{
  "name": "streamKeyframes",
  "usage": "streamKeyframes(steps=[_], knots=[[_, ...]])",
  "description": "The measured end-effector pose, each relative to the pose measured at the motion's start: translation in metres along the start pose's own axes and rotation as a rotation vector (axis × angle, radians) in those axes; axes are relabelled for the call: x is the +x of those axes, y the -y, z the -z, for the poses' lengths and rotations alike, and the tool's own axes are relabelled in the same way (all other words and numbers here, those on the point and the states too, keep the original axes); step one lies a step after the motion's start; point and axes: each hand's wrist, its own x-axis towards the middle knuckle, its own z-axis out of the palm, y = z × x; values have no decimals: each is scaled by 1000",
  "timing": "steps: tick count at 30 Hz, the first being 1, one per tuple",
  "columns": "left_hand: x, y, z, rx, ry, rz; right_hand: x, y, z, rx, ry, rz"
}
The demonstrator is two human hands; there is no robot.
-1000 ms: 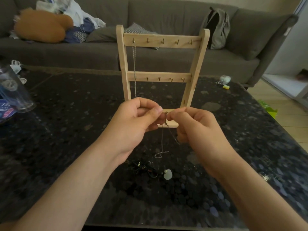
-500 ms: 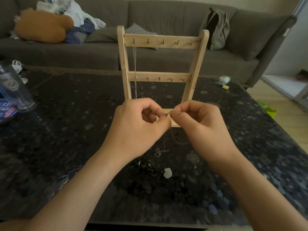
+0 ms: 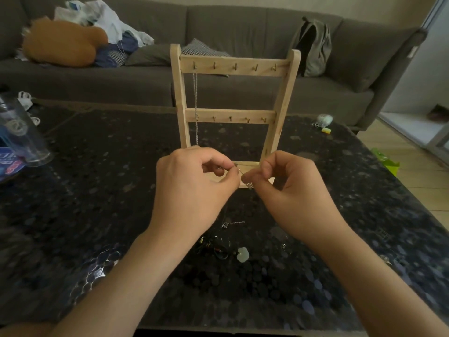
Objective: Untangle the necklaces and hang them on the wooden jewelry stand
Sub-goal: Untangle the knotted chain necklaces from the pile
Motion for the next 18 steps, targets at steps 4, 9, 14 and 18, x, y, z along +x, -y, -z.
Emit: streamKeyframes(steps=[4,9,14,18], knots=[[0,1,1,-60,20,7,0,3,-1,74,11,-48],[2,2,3,-257,92,144,-1,9,5,143,44,-88],[5,4,1,-341,189,216,1,9,6,154,39,-100],[5,5,1,-291,211,176,1,8,6,191,56,-121]])
